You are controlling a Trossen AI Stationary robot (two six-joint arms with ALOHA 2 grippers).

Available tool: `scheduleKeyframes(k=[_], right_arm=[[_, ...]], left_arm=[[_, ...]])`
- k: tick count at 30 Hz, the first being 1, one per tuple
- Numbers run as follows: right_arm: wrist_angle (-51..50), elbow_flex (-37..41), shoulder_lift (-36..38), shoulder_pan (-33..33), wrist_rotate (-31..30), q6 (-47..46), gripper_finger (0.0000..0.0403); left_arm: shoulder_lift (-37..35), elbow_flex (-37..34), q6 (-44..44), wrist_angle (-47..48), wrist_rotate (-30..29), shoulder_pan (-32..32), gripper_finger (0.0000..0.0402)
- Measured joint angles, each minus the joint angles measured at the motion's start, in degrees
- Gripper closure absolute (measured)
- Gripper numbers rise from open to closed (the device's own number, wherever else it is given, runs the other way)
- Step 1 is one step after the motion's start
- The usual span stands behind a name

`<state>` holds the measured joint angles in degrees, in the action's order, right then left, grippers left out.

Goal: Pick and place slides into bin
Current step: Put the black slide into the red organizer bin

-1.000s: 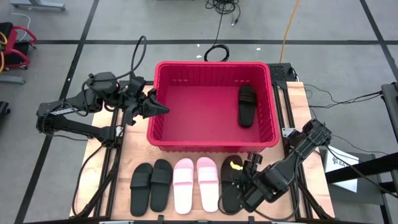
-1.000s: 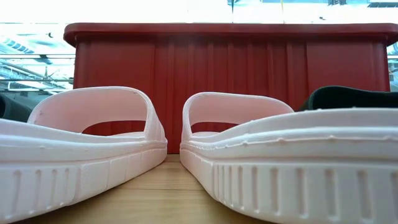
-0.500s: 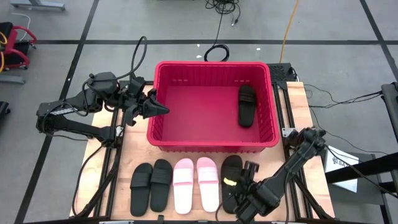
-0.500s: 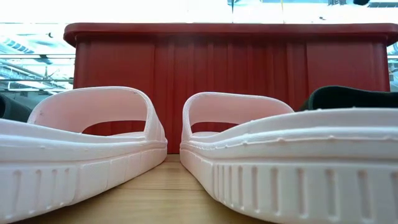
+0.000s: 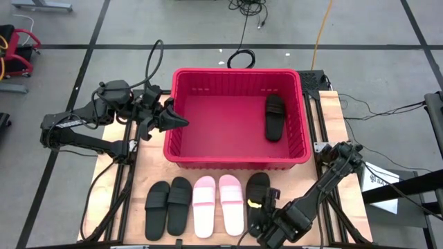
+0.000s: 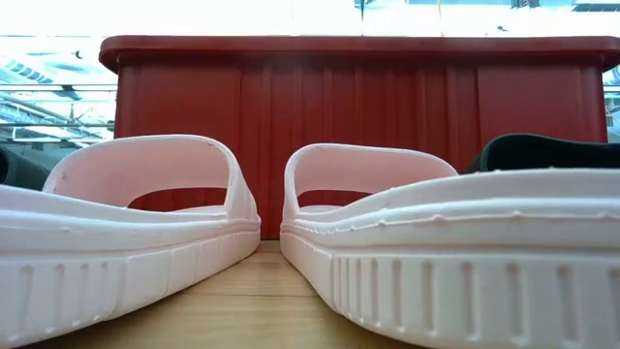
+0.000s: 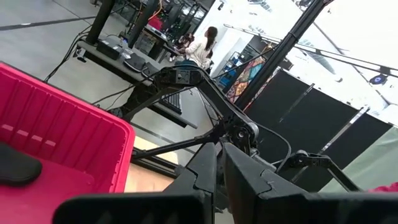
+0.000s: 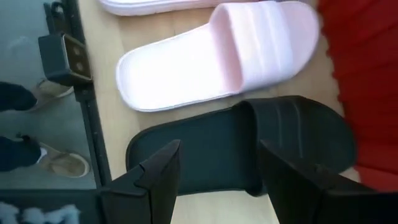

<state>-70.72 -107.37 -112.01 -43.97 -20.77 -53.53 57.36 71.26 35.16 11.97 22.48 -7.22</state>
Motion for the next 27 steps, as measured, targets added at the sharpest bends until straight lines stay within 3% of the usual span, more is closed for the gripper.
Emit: scheduleKeyframes(k=[8,15,27], right_arm=[[5.6,3.0,-0.1,0.4,5.7,0.3,0.0202],[12.6,6.5,-0.1,0.7,6.1,0.5,0.0202],[9.8,11.7,0.0,1.3,5.8,0.1,0.0202]], left_arm=[[0.0,0.0,-0.2,0.0,0.0,0.0,0.0376],[0.0,0.0,-0.2,0.0,0.1,0.0,0.0376],[0.0,0.0,-0.2,0.0,0.1,0.0,0.0376]])
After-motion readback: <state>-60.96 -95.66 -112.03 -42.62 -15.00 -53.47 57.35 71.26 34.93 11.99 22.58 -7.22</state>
